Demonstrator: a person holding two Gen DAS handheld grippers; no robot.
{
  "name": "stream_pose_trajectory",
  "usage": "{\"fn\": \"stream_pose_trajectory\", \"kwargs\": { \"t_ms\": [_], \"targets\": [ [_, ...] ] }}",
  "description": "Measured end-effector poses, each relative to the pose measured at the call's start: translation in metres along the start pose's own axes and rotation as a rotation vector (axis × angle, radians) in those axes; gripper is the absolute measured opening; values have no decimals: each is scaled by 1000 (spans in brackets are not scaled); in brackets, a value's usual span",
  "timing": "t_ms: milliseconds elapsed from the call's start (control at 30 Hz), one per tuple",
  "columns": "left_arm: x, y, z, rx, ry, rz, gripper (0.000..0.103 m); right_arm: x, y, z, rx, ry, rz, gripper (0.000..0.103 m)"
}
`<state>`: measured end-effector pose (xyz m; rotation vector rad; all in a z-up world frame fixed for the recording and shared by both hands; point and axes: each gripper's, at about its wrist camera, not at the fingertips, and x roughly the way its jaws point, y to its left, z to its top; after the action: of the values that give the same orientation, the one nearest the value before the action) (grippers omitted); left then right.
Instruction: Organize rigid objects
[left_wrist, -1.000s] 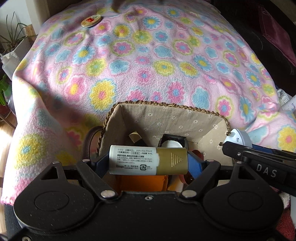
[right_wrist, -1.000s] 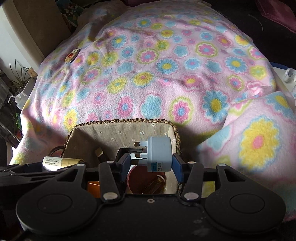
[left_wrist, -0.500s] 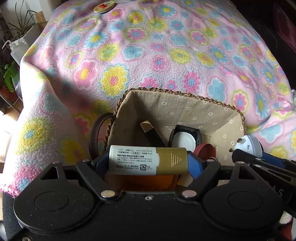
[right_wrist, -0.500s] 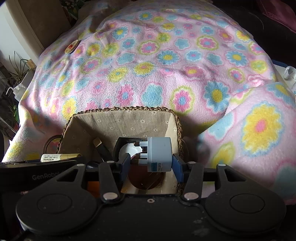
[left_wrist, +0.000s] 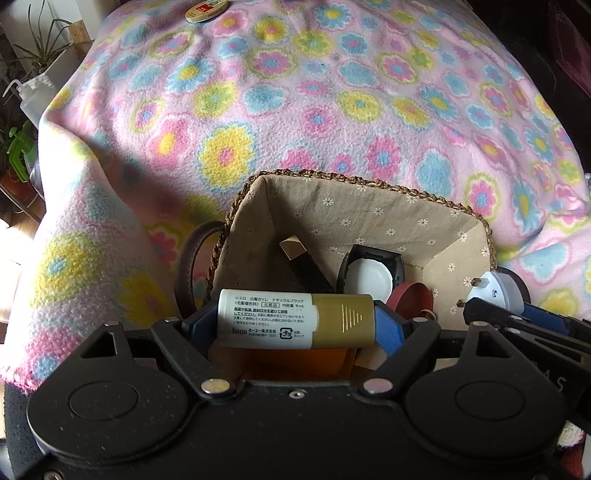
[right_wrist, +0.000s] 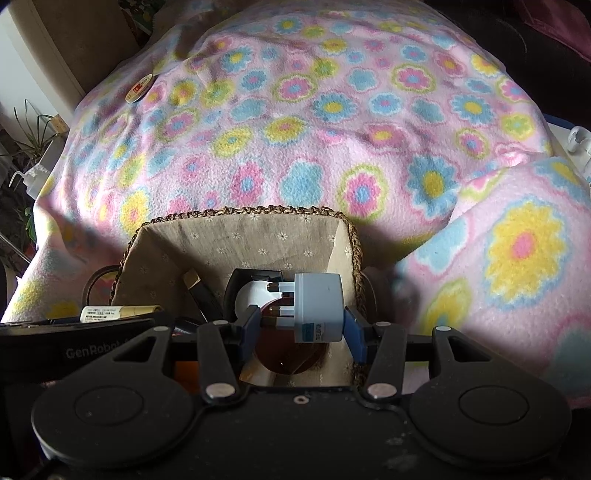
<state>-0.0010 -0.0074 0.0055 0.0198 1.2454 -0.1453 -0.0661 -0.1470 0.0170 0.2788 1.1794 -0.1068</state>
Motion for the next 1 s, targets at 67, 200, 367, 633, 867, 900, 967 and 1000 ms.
{"fn": "stream_pose_trajectory", "kwargs": {
  "t_ms": [67,200,367,633,867,900,967,1000],
  "targets": [
    [0,-1,0,4,0,4,80,1,0,0,0,5,-2,48],
    [0,-1,0,4,-3,2,80,2,0,0,2,13,-9,49],
    [1,-1,0,3,-1,6,80,0,0,0,0,5,-14,51],
    [0,0,-1,8,-2,15,80,-1,0,1,6,-1,-16,58],
    [0,-1,-1,9,-2,16,80,-1,-1,1,11,-5,-16,62],
    [0,-1,-1,9,-3,16,80,-1,-1,1,13,-4,-16,62],
    [0,-1,-1,9,-2,16,81,-1,-1,1,15,-4,-15,63],
    [0,-1,-1,10,-2,17,80,-1,-1,1,15,-5,-15,63]
  ]
}}
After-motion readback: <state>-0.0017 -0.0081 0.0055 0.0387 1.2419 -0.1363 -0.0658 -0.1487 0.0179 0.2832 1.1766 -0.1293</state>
